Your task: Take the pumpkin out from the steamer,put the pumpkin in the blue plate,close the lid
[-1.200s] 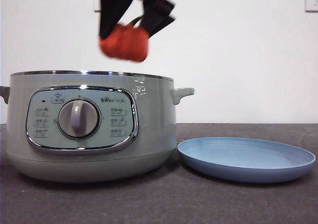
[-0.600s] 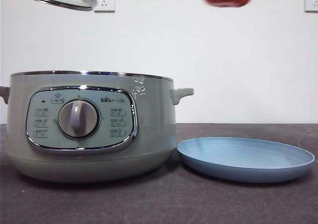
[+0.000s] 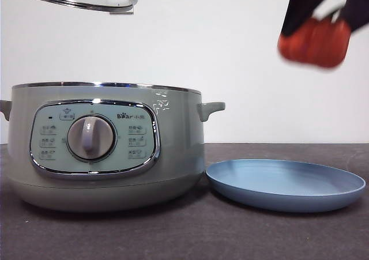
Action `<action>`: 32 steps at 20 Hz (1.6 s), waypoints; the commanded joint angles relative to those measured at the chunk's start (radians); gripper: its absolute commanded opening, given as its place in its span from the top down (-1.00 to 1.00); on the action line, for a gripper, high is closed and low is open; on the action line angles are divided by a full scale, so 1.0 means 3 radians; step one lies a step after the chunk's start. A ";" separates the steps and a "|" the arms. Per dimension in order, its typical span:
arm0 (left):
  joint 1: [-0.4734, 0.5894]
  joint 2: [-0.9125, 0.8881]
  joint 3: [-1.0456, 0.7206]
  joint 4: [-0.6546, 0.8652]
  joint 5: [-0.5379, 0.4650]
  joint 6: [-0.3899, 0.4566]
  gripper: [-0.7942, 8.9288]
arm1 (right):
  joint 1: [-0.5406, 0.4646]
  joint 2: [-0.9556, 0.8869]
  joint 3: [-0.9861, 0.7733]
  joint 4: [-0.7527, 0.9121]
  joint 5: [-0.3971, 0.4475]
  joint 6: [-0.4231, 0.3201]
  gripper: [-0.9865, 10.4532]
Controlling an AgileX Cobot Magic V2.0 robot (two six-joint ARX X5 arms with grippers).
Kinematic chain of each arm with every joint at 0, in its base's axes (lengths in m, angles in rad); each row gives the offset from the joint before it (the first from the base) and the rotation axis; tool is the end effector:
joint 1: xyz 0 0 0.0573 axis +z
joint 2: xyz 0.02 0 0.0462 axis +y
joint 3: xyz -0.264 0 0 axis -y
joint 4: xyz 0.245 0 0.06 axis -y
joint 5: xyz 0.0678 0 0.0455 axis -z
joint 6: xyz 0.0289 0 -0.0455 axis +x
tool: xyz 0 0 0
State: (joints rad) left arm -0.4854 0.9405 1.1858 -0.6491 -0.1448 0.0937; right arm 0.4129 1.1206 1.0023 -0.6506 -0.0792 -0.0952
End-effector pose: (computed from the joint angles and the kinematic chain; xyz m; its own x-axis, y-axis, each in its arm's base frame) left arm 0.1577 -0.0785 0.3966 0.8722 -0.2969 -0.3888 0.3753 0.9159 0.1425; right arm 0.2051 0.0923 0.3047 0.6245 0.3599 -0.6932 -0.5106 0.8597 -0.0135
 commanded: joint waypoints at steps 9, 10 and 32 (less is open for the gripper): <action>0.0001 -0.0039 0.0067 0.0178 0.0071 -0.0051 0.85 | 0.0048 0.1218 -0.0179 0.0612 -0.0089 0.0164 0.86; 0.0001 -0.0039 0.0067 0.0178 0.0071 -0.0051 0.85 | 0.0050 0.1310 -0.0179 0.0610 -0.0089 0.0172 0.86; 0.0001 0.0131 0.0066 0.0181 0.0173 -0.0050 0.85 | 0.0048 0.1138 -0.0159 0.0553 -0.0065 0.0390 -0.16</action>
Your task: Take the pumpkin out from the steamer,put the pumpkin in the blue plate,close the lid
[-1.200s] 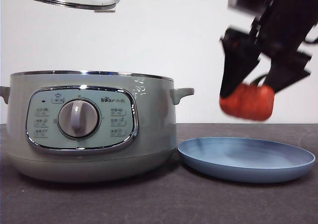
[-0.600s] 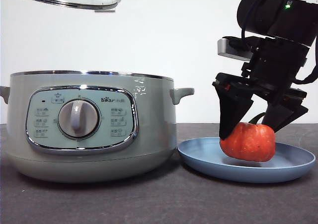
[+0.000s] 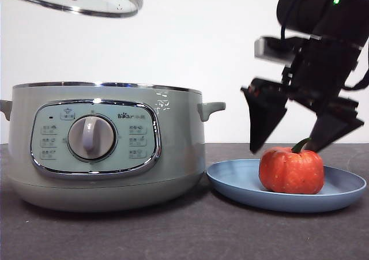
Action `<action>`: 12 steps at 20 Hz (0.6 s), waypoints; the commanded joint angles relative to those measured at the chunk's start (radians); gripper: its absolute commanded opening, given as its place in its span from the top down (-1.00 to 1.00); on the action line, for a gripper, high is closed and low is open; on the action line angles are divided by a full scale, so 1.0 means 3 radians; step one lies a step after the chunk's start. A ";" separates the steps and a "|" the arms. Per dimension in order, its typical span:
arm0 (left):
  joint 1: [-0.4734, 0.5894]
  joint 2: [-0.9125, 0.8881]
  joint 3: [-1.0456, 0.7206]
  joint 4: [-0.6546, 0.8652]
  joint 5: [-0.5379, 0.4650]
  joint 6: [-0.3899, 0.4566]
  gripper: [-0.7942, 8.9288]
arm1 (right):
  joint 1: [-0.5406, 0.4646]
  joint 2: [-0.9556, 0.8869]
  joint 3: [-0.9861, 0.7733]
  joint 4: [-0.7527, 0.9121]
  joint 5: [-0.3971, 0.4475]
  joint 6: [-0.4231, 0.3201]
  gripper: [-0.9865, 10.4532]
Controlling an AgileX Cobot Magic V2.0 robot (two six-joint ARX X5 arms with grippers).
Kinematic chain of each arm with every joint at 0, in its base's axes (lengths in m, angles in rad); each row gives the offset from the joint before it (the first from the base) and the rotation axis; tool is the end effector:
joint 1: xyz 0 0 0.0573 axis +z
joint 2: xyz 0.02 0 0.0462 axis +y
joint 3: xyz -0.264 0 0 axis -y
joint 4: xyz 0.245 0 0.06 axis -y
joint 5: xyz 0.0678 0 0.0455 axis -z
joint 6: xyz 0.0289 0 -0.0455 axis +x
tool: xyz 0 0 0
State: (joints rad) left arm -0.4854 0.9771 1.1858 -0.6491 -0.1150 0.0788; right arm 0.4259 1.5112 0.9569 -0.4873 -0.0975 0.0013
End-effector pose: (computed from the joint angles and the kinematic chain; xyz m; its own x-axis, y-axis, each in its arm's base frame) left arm 0.1668 -0.0843 0.3906 0.8483 -0.3178 -0.4235 0.4002 0.9085 0.1200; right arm 0.2656 0.1236 0.2057 0.4173 0.2962 -0.8591 -0.4549 0.8865 0.0847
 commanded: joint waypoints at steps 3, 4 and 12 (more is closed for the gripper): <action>0.0001 0.0151 0.0064 0.0235 0.0238 -0.0017 0.85 | -0.0001 -0.0577 -0.0008 0.0005 -0.0001 0.0099 -0.16; 0.0000 0.0203 0.0064 0.0272 0.0239 -0.0028 0.85 | -0.0001 -0.0722 -0.0008 0.0014 -0.0003 0.0125 -0.16; -0.0075 0.0446 -0.0238 0.0797 0.0340 -0.0266 0.85 | -0.0001 -0.1678 -0.0008 0.0065 0.0006 0.0225 -0.16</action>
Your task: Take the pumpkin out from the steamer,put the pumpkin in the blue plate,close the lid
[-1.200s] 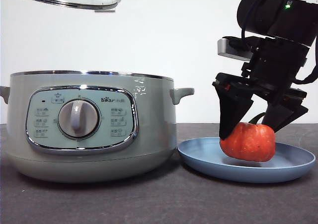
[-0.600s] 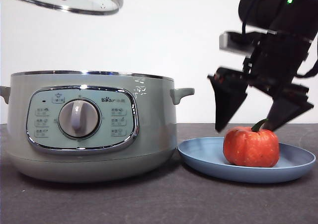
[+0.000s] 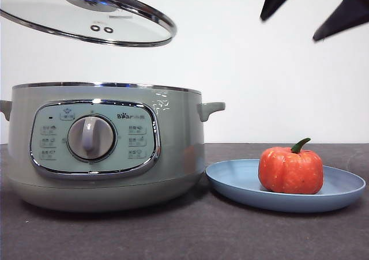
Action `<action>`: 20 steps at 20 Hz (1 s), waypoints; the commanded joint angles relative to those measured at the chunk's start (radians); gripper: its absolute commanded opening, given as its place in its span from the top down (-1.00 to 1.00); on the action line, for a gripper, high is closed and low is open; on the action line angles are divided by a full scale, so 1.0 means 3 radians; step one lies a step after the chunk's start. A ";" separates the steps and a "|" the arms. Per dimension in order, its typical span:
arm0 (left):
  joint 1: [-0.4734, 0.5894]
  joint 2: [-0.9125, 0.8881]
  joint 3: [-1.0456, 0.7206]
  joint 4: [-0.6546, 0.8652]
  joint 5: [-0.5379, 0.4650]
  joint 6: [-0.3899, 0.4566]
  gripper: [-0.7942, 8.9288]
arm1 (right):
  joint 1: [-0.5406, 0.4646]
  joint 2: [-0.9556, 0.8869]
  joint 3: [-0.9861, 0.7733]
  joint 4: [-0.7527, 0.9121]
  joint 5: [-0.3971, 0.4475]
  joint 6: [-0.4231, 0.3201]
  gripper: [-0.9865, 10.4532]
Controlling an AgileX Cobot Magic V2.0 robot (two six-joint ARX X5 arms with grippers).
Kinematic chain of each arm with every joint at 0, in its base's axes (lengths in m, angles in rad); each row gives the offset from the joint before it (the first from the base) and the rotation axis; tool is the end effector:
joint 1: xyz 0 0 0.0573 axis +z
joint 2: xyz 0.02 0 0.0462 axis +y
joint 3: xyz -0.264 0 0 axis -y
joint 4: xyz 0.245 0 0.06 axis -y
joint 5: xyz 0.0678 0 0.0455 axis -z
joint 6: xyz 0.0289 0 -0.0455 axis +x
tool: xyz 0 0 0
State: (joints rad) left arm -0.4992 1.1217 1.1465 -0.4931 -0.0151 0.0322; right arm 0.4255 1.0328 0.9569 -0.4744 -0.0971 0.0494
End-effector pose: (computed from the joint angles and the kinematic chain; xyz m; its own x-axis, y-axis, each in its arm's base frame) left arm 0.2066 -0.1122 0.3637 0.7906 -0.4139 -0.4513 0.4794 0.8769 0.0355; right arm 0.1955 0.0917 0.3210 0.7327 0.4385 -0.5205 -0.4620 0.8820 0.0927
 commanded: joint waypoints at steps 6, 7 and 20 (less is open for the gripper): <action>-0.0057 -0.0034 -0.0580 0.0868 0.0064 -0.0280 0.85 | 0.0000 -0.0374 -0.0008 0.0019 0.0003 0.0159 -0.16; -0.0057 -0.0034 -0.0624 0.0946 0.0064 -0.0294 0.85 | 0.0000 -0.0387 -0.0008 0.0008 0.0001 0.0159 -0.16; -0.0057 -0.0034 -0.0772 0.1073 0.0079 -0.0398 0.85 | 0.0000 -0.0389 -0.0008 -0.0005 0.0001 0.0159 -0.16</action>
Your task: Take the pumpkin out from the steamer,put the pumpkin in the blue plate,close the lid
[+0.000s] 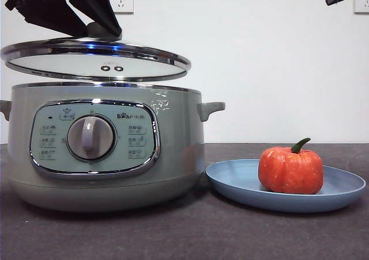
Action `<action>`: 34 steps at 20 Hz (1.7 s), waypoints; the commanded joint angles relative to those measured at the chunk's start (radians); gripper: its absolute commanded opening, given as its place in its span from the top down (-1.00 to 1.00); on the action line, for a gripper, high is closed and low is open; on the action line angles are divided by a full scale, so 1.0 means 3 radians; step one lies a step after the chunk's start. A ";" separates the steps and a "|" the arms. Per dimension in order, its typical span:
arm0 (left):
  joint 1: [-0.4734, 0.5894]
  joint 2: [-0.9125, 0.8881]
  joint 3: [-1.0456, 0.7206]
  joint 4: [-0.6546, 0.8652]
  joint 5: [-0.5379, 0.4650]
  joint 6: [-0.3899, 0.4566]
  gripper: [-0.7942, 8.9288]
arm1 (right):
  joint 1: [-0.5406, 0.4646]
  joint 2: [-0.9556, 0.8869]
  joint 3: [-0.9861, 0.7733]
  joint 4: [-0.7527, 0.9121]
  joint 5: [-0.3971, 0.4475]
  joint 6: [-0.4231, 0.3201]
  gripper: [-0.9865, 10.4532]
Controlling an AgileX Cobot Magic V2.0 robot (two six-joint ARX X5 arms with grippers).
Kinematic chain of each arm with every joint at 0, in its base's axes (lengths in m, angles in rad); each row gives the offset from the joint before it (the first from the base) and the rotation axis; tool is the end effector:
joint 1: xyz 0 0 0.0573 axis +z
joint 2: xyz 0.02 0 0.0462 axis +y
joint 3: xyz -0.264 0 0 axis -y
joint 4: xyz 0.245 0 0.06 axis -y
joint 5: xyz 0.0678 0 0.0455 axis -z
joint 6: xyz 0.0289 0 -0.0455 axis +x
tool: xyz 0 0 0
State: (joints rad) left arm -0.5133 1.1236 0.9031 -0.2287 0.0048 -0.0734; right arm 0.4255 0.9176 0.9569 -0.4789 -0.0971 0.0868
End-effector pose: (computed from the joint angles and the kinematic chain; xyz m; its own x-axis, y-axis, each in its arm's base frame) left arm 0.2135 -0.1205 0.3045 0.7823 -0.4465 -0.4342 0.4657 0.8823 -0.0681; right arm 0.1714 0.0807 0.3416 0.7803 0.4601 -0.4236 -0.4553 0.8823 0.1196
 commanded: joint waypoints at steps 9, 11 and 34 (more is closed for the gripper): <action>-0.0017 -0.0018 0.0039 0.0214 0.0015 -0.0100 0.85 | 0.0000 -0.0005 -0.0008 0.0010 -0.0003 0.0033 -0.16; -0.0019 0.0019 0.0039 0.0226 0.0017 -0.0108 0.85 | 0.0000 -0.0005 -0.0008 0.0010 -0.0003 0.0033 -0.16; -0.0113 0.0439 0.0039 -0.0120 -0.0202 -0.0031 0.85 | 0.0000 -0.0005 -0.0008 -0.0003 -0.0003 0.0031 -0.16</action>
State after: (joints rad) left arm -0.5560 1.2430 0.9268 -0.2363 -0.0410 -0.1013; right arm 0.4255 0.9176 0.9569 -0.4831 -0.0975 0.0868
